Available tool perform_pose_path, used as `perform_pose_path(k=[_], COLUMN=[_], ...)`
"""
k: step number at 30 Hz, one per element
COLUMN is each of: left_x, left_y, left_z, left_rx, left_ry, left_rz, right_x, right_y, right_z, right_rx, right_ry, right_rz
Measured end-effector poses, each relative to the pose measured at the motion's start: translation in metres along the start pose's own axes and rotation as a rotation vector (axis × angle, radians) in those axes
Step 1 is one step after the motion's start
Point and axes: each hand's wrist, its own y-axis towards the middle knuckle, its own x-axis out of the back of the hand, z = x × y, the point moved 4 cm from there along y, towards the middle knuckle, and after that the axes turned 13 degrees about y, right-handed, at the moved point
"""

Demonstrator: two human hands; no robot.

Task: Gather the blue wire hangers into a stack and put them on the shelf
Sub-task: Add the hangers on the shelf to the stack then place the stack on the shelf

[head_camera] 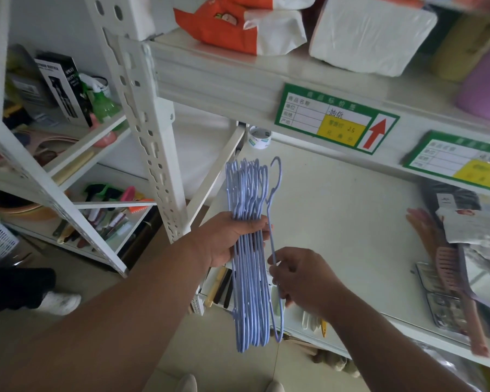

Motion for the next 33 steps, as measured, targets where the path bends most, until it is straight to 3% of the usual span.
perform_pose_path(k=[21, 24, 28, 33], left_x=[0.005, 0.003, -0.003, -0.011], left_y=[-0.004, -0.003, 0.0, 0.006], left_z=[0.005, 0.006, 0.007, 0.006], left_rx=[-0.017, -0.005, -0.003, -0.019], left_ry=[-0.104, -0.105, -0.124, -0.109], left_rz=[0.044, 0.058, 0.073, 0.093], right_x=[-0.023, -0.025, -0.042, -0.055], right_y=[0.01, 0.01, -0.001, -0.008], right_z=[-0.017, -0.025, -0.035, -0.039], right_rx=[-0.024, -0.106, -0.318, -0.388], right_ry=[0.005, 0.248, 0.805, 0.931], right_rz=[0.025, 0.069, 0.341, 0.416])
